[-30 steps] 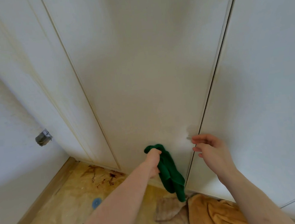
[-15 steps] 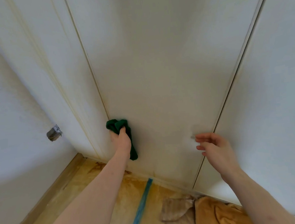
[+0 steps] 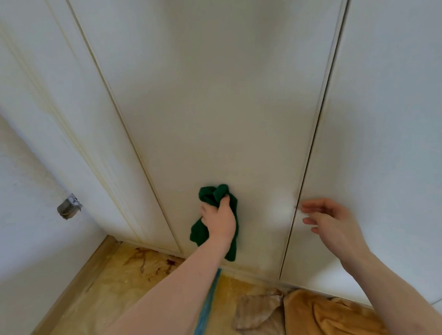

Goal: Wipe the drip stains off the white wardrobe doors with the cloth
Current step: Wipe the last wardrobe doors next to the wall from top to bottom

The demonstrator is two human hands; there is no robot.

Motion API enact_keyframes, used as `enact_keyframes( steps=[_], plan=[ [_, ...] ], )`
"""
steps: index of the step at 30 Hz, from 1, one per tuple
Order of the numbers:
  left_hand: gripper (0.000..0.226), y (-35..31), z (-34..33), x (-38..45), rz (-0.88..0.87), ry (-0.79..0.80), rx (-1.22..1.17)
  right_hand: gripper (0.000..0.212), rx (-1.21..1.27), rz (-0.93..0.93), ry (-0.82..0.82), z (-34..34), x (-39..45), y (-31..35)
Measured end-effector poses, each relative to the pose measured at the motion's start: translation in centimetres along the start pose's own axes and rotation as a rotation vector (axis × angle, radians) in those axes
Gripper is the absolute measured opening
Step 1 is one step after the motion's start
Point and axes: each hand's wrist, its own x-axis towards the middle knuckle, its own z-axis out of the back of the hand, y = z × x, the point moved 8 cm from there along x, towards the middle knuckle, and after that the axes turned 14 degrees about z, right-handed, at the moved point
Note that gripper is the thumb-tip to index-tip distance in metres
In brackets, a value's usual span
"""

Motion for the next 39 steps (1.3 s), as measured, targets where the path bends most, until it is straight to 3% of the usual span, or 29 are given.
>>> enact_keyframes(
  steps=[6, 11, 15, 21, 24, 28, 31, 35, 39],
  plan=[
    [0.093, 3.0, -6.6, -2.5, -0.001, 0.188, 0.100, 0.033, -0.013, -0.008, -0.044, 3.1, -0.4, -1.0],
    [0.087, 3.3, -11.4, -7.6, -0.048, 0.450, 0.366, 0.031, -0.018, 0.002, -0.043, 3.7, -0.4, -1.3],
    [0.069, 3.2, -11.8, -8.5, -0.046, 0.458, 0.396, 0.031, -0.016, -0.001, -0.039, 3.2, -0.6, -1.2],
    [0.026, 3.1, -7.5, -7.3, 0.272, 0.608, 0.341, 0.030, -0.009, 0.000, -0.017, 1.6, -0.6, -0.5],
    [0.021, 3.1, -3.1, -4.5, 0.359, 0.543, 0.369, 0.031, -0.003, -0.007, 0.007, 0.1, -0.6, -0.1],
    [0.030, 2.7, 2.5, 0.6, 0.409, 0.337, 0.205, 0.031, -0.009, -0.022, 0.034, -2.1, -0.4, 0.3],
    [0.030, 2.0, 6.1, 3.8, 0.381, 0.178, 0.063, 0.031, -0.006, -0.021, 0.058, -3.8, -0.3, 0.6],
    [0.056, 1.9, 9.8, 7.4, 0.335, -0.040, -0.015, 0.031, -0.020, -0.016, 0.096, -5.7, -0.1, 0.7],
    [0.056, 1.6, 10.8, 9.0, 0.258, -0.142, -0.015, 0.030, -0.035, -0.019, 0.112, -6.7, 0.2, 0.3]
  ],
)
